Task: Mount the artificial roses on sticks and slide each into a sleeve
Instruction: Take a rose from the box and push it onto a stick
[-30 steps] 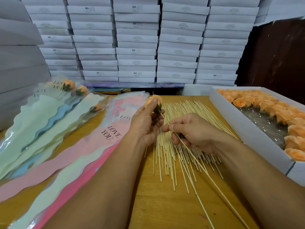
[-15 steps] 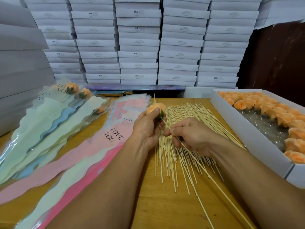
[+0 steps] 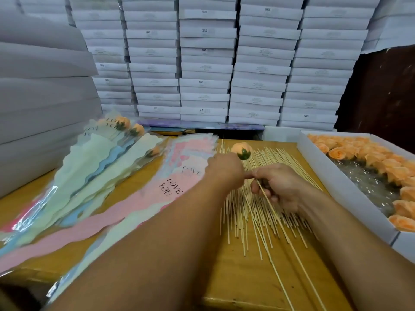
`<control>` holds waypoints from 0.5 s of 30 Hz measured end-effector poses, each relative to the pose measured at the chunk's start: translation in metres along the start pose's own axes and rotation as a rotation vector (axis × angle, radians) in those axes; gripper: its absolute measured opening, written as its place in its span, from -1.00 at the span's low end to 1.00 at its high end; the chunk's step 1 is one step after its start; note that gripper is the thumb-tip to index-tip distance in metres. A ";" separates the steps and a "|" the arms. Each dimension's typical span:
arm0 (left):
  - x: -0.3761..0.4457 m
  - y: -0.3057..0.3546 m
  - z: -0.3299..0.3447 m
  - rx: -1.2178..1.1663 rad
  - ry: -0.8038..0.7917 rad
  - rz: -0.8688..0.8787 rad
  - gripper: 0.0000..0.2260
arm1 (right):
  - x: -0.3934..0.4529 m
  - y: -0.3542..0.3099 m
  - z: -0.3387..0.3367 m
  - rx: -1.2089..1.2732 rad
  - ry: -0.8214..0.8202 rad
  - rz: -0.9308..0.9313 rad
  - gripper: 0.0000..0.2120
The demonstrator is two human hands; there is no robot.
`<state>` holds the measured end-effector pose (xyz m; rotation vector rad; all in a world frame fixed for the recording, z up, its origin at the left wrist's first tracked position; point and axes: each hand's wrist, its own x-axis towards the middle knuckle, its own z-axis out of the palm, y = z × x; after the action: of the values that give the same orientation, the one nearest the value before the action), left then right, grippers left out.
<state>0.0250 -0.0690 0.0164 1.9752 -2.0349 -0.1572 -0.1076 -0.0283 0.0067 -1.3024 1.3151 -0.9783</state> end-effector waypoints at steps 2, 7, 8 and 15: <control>0.008 -0.014 -0.016 0.059 -0.009 0.027 -0.92 | 0.001 0.001 -0.001 -0.002 -0.012 0.002 -0.79; 0.014 -0.079 -0.030 0.405 -0.184 -0.101 -0.49 | 0.003 0.003 -0.003 -0.005 -0.002 0.003 -0.79; 0.011 -0.092 -0.023 0.428 -0.211 -0.146 -0.38 | 0.004 0.003 -0.003 -0.007 -0.002 -0.002 -0.79; 0.000 -0.115 0.006 0.286 0.093 -0.236 -0.45 | 0.003 0.002 -0.002 -0.026 -0.023 -0.020 -0.80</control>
<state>0.1332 -0.0752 -0.0217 2.3447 -1.8451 0.1830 -0.1094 -0.0316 0.0043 -1.3451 1.3040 -0.9599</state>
